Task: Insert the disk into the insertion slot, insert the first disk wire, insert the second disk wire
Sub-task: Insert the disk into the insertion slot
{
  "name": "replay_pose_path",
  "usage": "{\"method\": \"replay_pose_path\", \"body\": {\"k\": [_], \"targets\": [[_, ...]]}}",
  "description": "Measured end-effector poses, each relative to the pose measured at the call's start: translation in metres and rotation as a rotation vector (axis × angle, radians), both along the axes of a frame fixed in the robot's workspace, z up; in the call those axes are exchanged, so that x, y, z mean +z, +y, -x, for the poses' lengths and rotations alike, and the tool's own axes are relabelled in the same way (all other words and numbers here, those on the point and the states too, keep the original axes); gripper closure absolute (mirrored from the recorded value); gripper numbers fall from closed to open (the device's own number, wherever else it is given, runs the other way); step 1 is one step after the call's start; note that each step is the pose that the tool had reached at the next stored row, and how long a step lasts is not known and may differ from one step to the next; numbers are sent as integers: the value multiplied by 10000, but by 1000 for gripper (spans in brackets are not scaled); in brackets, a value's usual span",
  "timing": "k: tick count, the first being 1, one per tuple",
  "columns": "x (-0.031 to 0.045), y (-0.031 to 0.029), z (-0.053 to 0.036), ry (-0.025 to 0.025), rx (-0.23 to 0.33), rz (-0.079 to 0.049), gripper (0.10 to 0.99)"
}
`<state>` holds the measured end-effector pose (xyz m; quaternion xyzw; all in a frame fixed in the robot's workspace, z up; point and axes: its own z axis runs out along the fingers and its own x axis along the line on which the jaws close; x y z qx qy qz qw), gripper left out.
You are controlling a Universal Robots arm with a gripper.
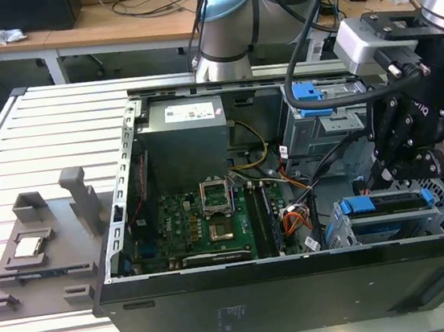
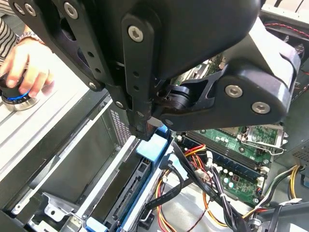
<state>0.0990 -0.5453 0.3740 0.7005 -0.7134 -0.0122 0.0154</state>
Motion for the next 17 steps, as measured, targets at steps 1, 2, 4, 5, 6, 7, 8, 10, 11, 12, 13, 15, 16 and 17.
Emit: {"method": "replay_pose_path", "body": {"k": [1,2,4,5,6,7,8,10,11,12,13,15,16,17], "targets": [[-1,0,0,0,0,0,980],[-1,0,0,-1,0,0,980],[-4,11,-38,-1,0,-4,980],[-2,28,-77,0,0,0,980],[-2,50,-116,0,0,-1,980],[-2,72,-153,0,0,1,980],[-2,84,-175,1,0,0,980],[-3,96,-202,1,0,0,980],[-3,109,-233,3,1,0,980],[-3,115,-249,3,1,0,980],[-3,122,-265,3,0,0,980],[-5,131,-289,5,0,-1,980],[-8,137,-306,7,0,1,980],[-14,139,-320,8,0,1,980]]}}
